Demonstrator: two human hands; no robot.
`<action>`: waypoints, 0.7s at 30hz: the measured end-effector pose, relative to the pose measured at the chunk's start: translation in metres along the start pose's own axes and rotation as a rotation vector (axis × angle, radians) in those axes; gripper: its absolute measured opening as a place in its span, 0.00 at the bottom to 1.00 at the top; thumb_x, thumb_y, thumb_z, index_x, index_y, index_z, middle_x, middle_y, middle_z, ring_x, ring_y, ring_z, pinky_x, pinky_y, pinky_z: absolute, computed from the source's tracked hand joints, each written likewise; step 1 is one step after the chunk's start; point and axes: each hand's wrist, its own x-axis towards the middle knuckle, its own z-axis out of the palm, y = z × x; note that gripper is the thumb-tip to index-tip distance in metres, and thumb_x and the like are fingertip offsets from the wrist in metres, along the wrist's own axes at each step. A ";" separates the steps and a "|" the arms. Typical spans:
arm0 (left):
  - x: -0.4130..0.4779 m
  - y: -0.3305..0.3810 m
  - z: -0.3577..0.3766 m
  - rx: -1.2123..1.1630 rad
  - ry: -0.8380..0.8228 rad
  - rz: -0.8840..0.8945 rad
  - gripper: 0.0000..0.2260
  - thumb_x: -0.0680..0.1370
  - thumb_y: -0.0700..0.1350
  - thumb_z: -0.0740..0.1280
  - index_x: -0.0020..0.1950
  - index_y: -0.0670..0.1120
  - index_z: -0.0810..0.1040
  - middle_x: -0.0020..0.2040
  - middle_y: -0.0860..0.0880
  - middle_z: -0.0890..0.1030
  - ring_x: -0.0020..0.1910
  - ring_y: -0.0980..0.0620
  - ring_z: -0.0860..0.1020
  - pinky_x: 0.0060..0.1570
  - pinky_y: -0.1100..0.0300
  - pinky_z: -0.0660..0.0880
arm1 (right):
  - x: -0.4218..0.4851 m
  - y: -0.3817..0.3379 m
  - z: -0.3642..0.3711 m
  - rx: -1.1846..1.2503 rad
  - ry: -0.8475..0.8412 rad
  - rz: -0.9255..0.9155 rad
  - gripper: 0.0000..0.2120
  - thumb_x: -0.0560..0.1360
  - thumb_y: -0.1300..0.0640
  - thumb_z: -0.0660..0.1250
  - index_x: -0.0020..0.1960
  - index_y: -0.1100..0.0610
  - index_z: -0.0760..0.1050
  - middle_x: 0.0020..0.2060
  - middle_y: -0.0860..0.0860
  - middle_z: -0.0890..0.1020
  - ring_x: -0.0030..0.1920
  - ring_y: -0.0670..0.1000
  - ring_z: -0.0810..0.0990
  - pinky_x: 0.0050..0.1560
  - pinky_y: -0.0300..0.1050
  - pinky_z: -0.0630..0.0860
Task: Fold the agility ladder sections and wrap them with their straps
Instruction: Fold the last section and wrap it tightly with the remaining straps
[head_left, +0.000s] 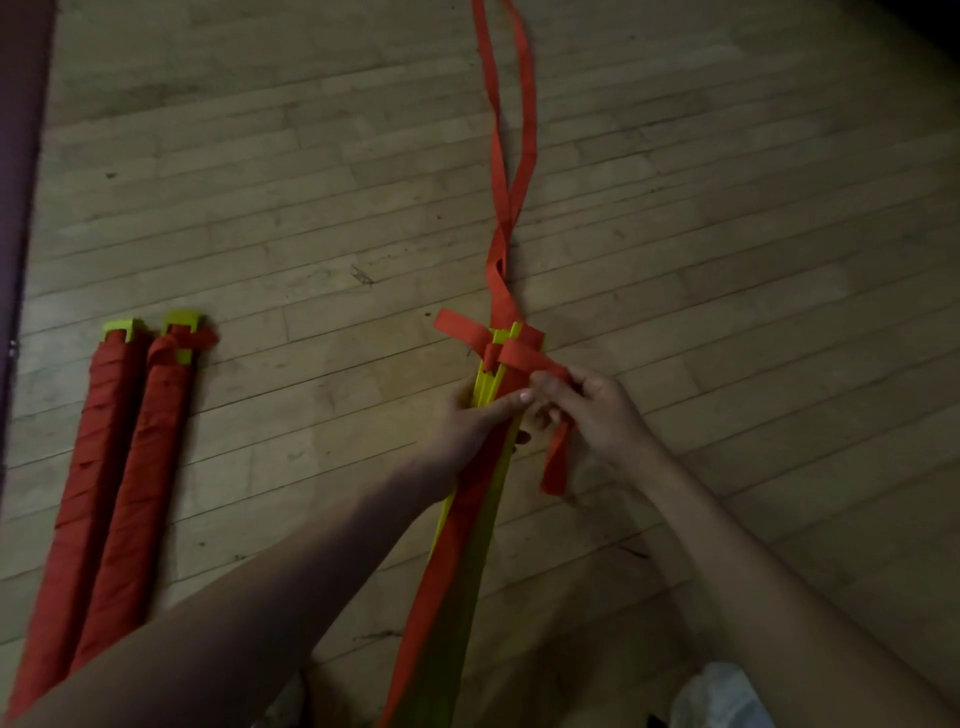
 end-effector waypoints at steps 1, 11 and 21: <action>0.000 0.000 -0.001 -0.017 -0.023 -0.022 0.08 0.76 0.44 0.70 0.53 0.43 0.77 0.41 0.46 0.80 0.35 0.50 0.82 0.38 0.57 0.79 | -0.002 -0.002 -0.003 0.100 0.009 0.024 0.12 0.73 0.49 0.68 0.40 0.58 0.74 0.23 0.49 0.71 0.22 0.44 0.69 0.27 0.38 0.68; -0.005 0.001 -0.007 -0.178 -0.543 -0.163 0.25 0.68 0.61 0.73 0.50 0.41 0.75 0.38 0.49 0.81 0.33 0.54 0.78 0.37 0.60 0.78 | -0.001 -0.005 -0.023 0.429 -0.298 0.072 0.25 0.55 0.46 0.83 0.47 0.54 0.80 0.26 0.50 0.68 0.22 0.42 0.63 0.21 0.34 0.55; 0.001 0.006 -0.008 -0.233 -0.721 -0.282 0.32 0.62 0.60 0.78 0.54 0.41 0.73 0.40 0.48 0.80 0.34 0.51 0.80 0.37 0.57 0.79 | 0.010 -0.056 -0.052 -0.089 -0.502 0.128 0.31 0.65 0.65 0.74 0.64 0.50 0.71 0.31 0.46 0.78 0.23 0.40 0.63 0.21 0.35 0.54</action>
